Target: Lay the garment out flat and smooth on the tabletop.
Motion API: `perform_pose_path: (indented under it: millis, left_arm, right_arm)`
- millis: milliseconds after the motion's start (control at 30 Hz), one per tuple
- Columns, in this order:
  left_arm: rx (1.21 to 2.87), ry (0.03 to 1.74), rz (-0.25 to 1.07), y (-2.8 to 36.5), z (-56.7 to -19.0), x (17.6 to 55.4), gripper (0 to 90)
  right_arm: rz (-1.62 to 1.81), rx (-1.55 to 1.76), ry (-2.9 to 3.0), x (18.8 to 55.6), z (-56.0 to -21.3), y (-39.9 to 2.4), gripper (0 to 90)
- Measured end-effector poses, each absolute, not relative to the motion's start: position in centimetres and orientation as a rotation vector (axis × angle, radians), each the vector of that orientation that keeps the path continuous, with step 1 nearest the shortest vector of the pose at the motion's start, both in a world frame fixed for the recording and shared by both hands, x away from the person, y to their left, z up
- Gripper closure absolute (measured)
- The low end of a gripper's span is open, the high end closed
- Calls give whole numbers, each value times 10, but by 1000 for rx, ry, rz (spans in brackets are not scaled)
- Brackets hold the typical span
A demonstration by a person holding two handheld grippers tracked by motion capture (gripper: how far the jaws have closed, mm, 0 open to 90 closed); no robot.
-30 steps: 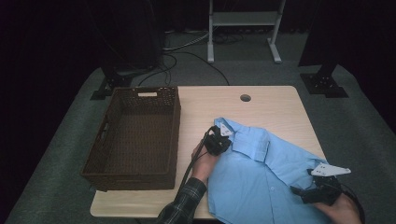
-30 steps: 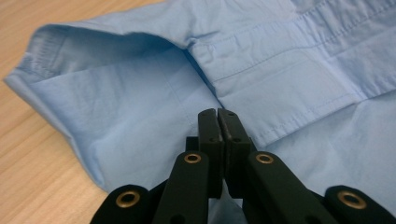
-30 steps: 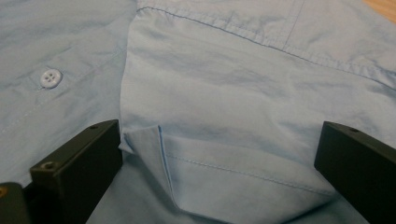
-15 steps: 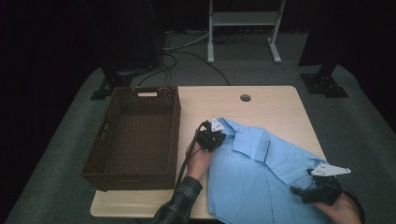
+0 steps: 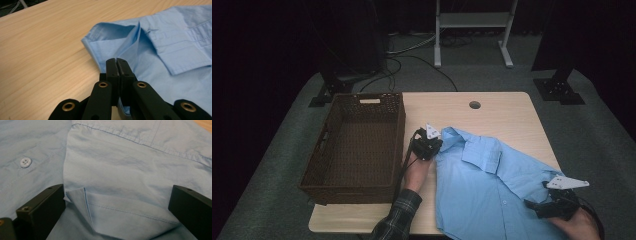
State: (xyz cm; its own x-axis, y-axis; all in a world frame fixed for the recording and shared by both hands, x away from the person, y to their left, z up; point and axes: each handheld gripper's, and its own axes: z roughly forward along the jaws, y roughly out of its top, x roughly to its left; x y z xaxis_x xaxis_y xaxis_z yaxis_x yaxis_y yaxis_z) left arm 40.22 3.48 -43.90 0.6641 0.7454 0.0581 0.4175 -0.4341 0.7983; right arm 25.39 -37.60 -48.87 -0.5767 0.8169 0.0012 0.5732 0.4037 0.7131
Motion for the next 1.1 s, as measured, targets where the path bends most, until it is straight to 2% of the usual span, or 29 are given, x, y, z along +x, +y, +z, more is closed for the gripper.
perform_pose_path:
  millis: [300,433,467,500,567,767,800,867,900,967,1000,1100]
  left_arm:
    - [2121,977,581,38,-448,400,888]
    - [2121,1011,619,40,-450,400,839]
    - [2118,1023,624,41,-450,401,804]
    - [2106,1032,617,42,-450,401,722]
    - [2086,1045,625,43,-448,401,687]
    - [2038,1021,575,42,-445,401,378]
    - [2030,1008,562,41,-444,400,303]
    - [2025,991,561,39,-443,398,238]
    - [2014,981,565,37,-441,396,238]
    - [2002,950,548,35,-438,394,171]
    - [2007,917,528,31,-435,391,105]
    - [2004,877,487,27,-434,388,77]
  right_arm:
    - [966,1218,2303,252,-489,-382,0]
    - [966,1218,2303,252,-489,-382,0]
    - [966,1217,2303,252,-489,-382,0]
    - [966,1217,2303,252,-489,-382,0]
    - [966,1218,2303,252,-489,-382,0]
    - [966,1218,2301,253,-489,-382,0]
    - [966,1218,2301,253,-489,-382,0]
    - [965,1219,2301,253,-489,-381,0]
    - [965,1219,2301,253,-489,-381,0]
    - [965,1219,2301,253,-489,-381,0]
    - [966,1219,2301,253,-489,-381,0]
    - [965,1220,2301,253,-489,-381,0]
